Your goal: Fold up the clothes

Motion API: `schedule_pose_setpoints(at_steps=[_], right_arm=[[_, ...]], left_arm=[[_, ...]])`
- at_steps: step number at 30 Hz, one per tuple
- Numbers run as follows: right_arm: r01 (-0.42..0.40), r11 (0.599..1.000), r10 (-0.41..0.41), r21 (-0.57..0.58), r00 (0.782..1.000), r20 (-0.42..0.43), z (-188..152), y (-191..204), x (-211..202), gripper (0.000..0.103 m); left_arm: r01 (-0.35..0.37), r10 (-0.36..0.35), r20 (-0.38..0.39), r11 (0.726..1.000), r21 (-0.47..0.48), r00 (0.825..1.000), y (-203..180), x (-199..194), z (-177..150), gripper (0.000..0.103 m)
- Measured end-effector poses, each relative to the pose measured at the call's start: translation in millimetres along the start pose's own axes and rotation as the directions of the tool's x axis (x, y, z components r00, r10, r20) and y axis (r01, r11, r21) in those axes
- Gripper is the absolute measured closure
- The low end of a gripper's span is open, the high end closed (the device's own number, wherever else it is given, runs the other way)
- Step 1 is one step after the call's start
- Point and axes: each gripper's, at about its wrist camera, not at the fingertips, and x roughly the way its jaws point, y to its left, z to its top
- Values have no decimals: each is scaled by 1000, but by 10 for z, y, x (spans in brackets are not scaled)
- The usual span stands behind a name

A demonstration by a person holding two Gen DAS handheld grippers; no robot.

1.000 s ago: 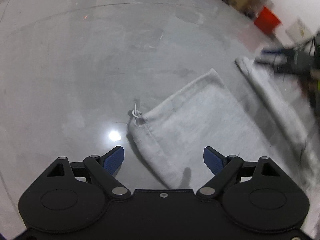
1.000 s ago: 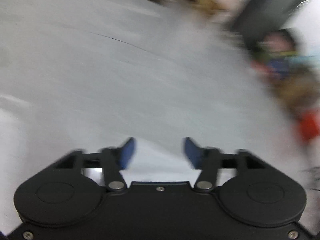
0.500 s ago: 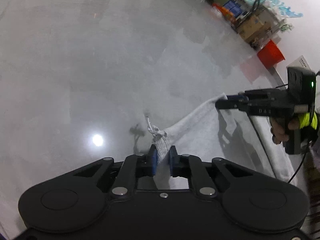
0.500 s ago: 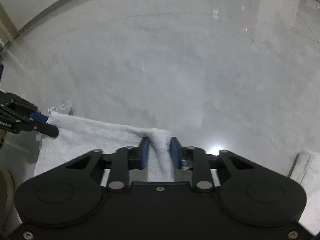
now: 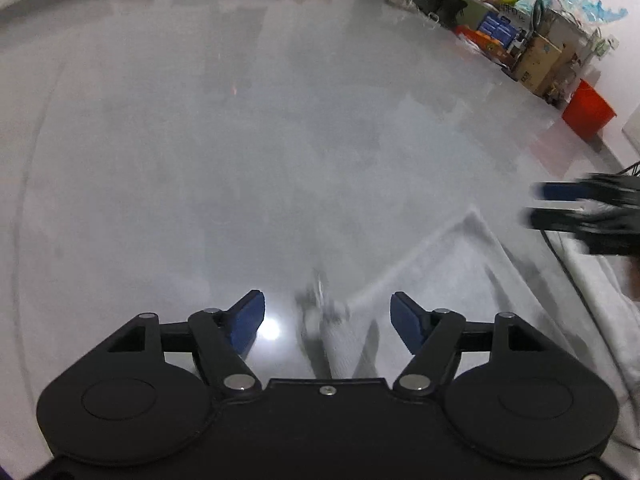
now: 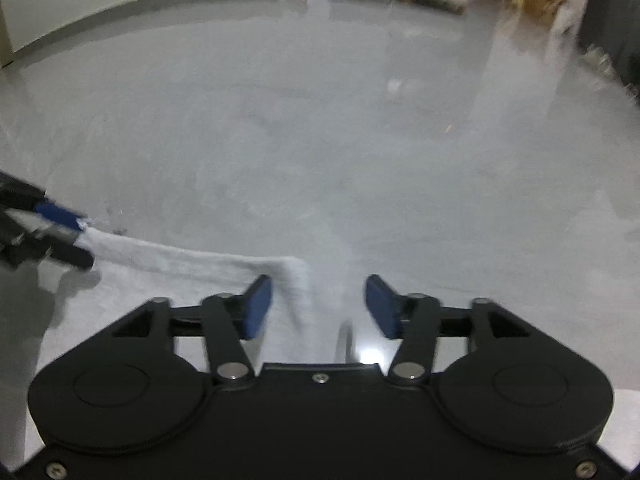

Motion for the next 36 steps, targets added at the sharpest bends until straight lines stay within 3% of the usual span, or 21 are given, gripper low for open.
schedule_pose_setpoints(at_steps=[3,5,10,12,15,17,18,21,22,26,28,29,30,32,33,34,35,36], right_arm=[[69,996,-72,63,996,51,-167,-136,-576,34],[111,986,-120,126,991,61,-361,-192,-824,33],[265,912,-280,312,960,3,-1118,-330,-1420,33],[331,863,-336,381,940,-55,-1478,-331,-1665,33],[412,789,-402,456,907,-124,-1861,-227,-1951,33],[463,726,-441,508,881,-172,-2148,-136,-2138,33],[486,691,-457,535,867,-197,-2287,-81,-2246,33],[557,580,-507,594,818,-272,-2725,115,-2652,33],[576,541,-518,613,802,-297,-2849,202,-2764,33],[646,393,-552,654,735,-394,-3294,509,-3189,33],[678,312,-565,665,696,-443,-3483,709,-3371,33],[690,277,-572,669,677,-463,-3549,794,-3443,33],[703,240,-579,670,658,-482,-3609,870,-3508,33],[724,177,-589,666,620,-518,-3718,1008,-3608,33],[734,151,-592,662,604,-534,-3770,1056,-3642,33],[742,130,-595,658,589,-547,-3822,1083,-3664,33],[750,103,-598,653,571,-562,-3879,1117,-3689,33],[756,80,-599,650,558,-575,-3932,1152,-3710,33]], left_arm=[[74,-77,21,989,126,997,-338,-35,237,35],[151,-156,9,965,216,988,-634,-9,332,35],[317,-319,-61,866,388,946,-1458,193,328,34],[390,-378,-120,811,435,918,-1832,306,246,34],[502,-453,-225,715,486,863,-2416,419,7,34],[540,-475,-263,674,505,839,-2601,427,-122,34],[579,-494,-310,623,526,812,-2842,447,-253,34],[651,-526,-394,515,557,753,-3317,512,-547,34],[665,-532,-411,490,563,740,-3395,507,-639,34],[724,-559,-490,340,600,669,-3883,474,-1006,34],[734,-568,-506,291,614,649,-4014,417,-1114,34],[731,-576,-510,245,637,638,-4129,379,-1194,34],[727,-580,-511,224,649,635,-4169,342,-1226,34],[688,-597,-504,116,716,624,-4303,310,-1285,28],[614,-616,-498,-29,789,611,-4340,375,-1284,26],[557,-623,-498,-118,822,603,-4330,425,-1260,22],[516,-623,-499,-172,839,602,-4319,482,-1225,18],[445,-595,-500,-252,859,629,-4343,682,-1131,15]])
